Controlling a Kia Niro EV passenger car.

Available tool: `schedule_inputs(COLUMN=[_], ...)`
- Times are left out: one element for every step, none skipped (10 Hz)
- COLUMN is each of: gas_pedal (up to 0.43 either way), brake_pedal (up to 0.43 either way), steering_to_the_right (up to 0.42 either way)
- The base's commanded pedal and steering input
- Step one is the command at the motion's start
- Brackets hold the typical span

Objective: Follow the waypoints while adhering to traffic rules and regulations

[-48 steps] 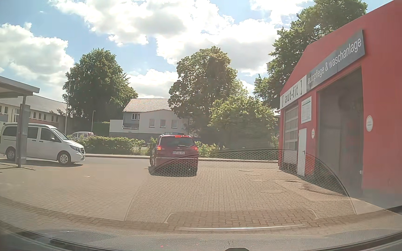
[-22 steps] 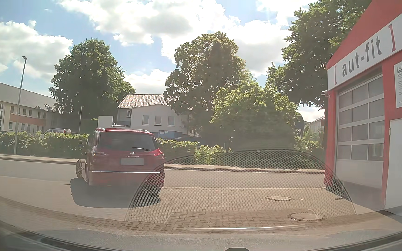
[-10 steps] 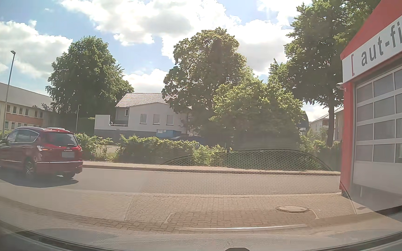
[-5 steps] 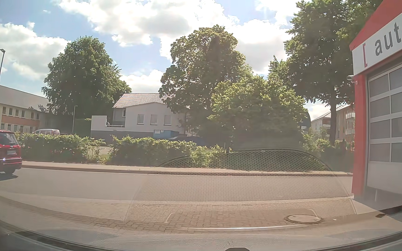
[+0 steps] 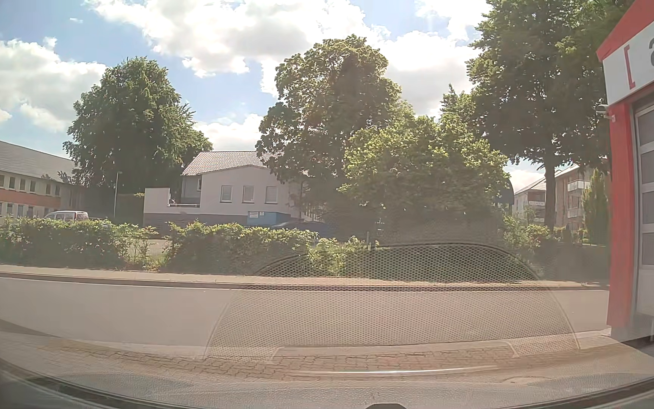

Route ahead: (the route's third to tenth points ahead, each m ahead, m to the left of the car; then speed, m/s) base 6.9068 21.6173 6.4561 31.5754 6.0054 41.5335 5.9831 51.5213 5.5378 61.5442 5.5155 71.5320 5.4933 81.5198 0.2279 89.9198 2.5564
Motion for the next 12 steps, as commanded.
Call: schedule_inputs(gas_pedal=[0.0, 0.0, 0.0, 0.0, 0.0, 0.0, 0.0, 0.0, 0.0, 0.0, 0.0, 0.0], brake_pedal=[0.0, 0.0, 0.0, 0.012, 0.079, 0.134, 0.165, 0.207, 0.238, 0.25, 0.256, 0.244], steering_to_the_right=[-0.038, -0.055, -0.076, -0.095, -0.121, -0.156, -0.183, -0.21, -0.24, -0.267, -0.298, -0.321])
